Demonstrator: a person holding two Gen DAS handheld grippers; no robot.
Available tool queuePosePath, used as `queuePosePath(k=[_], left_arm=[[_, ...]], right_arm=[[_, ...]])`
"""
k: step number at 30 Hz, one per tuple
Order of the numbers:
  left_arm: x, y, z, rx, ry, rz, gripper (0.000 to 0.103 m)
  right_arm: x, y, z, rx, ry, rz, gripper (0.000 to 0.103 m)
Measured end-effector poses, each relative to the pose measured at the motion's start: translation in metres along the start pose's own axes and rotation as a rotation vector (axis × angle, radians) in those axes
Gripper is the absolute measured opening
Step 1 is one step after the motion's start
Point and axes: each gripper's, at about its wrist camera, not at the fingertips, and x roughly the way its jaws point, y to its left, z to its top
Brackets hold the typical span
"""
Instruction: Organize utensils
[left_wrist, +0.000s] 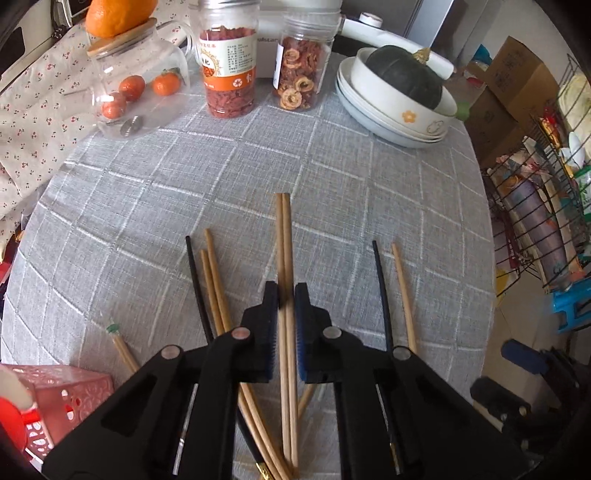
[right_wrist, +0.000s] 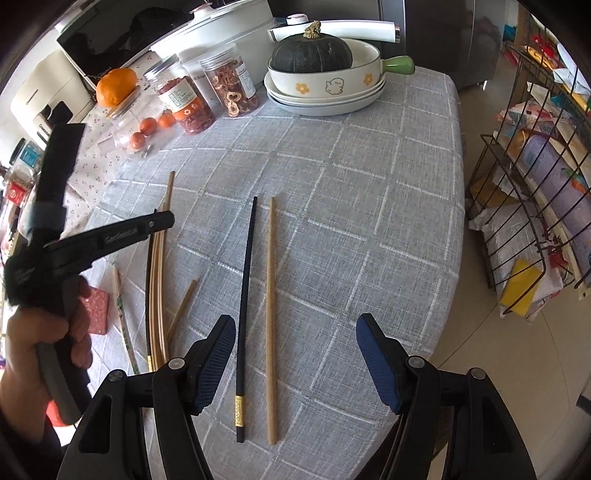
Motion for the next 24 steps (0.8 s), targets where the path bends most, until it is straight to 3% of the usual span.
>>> queuePosePath(k=[4, 12, 20, 24], left_arm=[[-0.045, -0.006, -0.020, 0.077, -0.069, -0.021, 0.010], [-0.126, 0.006, -0.049, 0.141, -0.194, -0.097, 0.007], [-0.184, 0.048, -0.082, 0.076, -0.293, -0.152, 0.005], [-0.192, 0.068, -0.089, 0.017, -0.300, -0.178, 0.005]], right_arm=[[0.001, 0.005, 0.008, 0.016, -0.019, 0.014, 0.066], [0.020, 0.009, 0.021, 0.058, -0.014, 0.017, 0.031], [0.038, 0.015, 0.031, 0.093, -0.034, 0.056, 0.021], [0.052, 0.023, 0.037, 0.088, -0.034, 0.019, 0.020]])
